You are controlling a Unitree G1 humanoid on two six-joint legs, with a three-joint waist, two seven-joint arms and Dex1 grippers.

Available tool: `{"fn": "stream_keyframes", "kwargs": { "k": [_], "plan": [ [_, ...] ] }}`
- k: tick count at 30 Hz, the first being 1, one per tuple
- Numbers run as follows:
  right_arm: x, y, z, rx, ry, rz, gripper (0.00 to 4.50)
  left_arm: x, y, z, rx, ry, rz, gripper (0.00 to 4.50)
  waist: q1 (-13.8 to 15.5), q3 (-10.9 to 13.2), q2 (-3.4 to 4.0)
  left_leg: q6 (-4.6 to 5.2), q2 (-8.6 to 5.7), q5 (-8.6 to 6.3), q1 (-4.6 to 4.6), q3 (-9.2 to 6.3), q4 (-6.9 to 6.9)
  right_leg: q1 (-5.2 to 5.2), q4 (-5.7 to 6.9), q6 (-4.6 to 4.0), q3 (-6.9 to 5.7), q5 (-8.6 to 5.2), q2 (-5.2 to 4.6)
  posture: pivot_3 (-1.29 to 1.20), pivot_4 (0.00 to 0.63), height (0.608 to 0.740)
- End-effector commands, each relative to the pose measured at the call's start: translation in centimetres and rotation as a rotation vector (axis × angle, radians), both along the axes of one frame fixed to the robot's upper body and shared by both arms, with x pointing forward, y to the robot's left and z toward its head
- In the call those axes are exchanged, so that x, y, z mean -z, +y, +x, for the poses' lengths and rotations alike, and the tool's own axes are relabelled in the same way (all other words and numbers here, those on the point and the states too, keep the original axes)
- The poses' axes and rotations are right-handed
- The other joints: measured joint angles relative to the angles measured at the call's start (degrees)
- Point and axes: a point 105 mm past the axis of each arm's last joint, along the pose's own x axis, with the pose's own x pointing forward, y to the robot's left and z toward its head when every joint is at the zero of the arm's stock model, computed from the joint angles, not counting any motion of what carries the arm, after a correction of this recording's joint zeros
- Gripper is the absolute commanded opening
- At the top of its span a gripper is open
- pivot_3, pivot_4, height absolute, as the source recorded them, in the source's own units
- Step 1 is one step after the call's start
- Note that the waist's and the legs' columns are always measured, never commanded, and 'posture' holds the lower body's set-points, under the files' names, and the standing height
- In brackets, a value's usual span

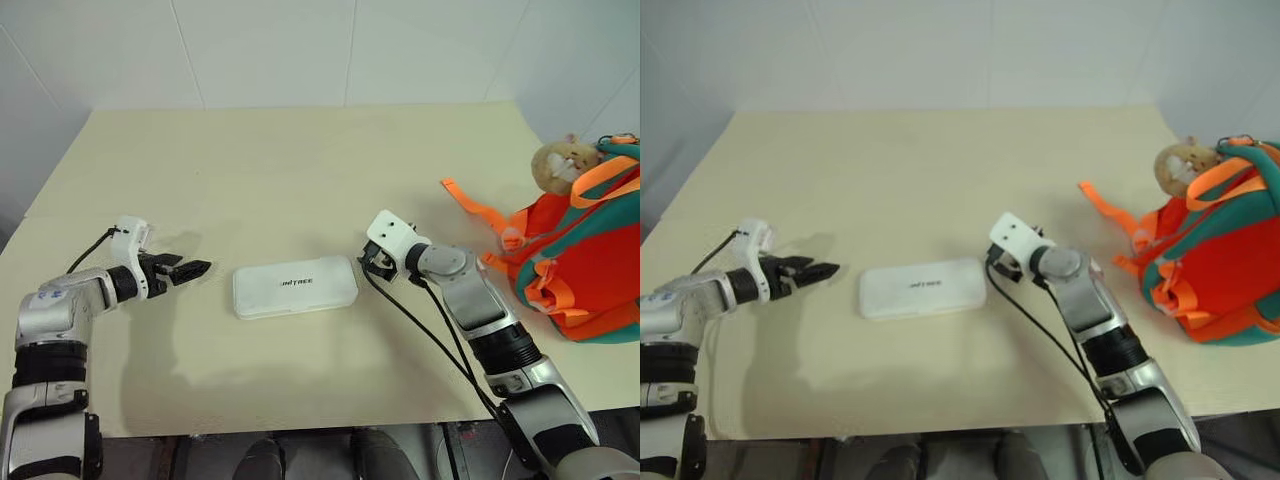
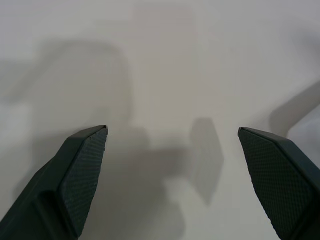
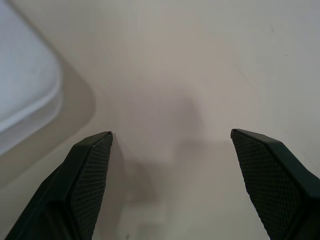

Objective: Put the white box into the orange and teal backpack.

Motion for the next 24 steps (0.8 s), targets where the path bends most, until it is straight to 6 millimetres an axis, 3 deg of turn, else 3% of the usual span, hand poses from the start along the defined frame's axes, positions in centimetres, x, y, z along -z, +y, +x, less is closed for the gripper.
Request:
{"fn": "stream_keyframes", "kwargs": {
  "k": [1,13,20,24],
  "plan": [
    [-2.1,-0.1,-0.1,-0.036,-0.03,0.02,4.5,-3.0,-0.1,-0.6,0.006,-0.164,-0.062,4.47,0.33,0.01,-0.02,-0.02,0.0,-0.04,-0.07,0.03,0.06,-0.03,-0.02,0.0,-0.05,0.0,0.0,0.0,0.15,0.74],
    [-2.1,-2.1,-2.4,-0.211,0.114,-0.096,4.5,-2.0,-2.0,-4.3,0.064,0.01,-0.359,4.47,0.55,0.25,-0.16,0.13,-0.01,-0.18,-0.03,0.31,0.37,0.12,-0.28,0.03,-0.06,0.01,-0.01,0.0,0.15,0.74],
    [-2.0,-1.5,-1.7,-0.216,0.145,-0.047,4.5,0.7,-1.5,-4.7,-0.01,0.114,-0.422,4.47,0.63,0.25,-0.2,0.12,0.03,-0.18,0.19,0.39,0.61,0.28,-0.09,0.03,0.01,0.06,0.04,0.0,0.15,0.74],
    [-1.5,-0.7,-1.5,-0.241,0.152,-0.054,4.5,0.8,-1.8,-4.3,-0.013,0.143,-0.569,4.47,0.78,0.23,-0.22,0.1,0.03,-0.17,0.18,0.38,0.65,0.29,-0.1,0.04,0.01,0.1,0.03,0.0,0.15,0.74]
  ]
}}
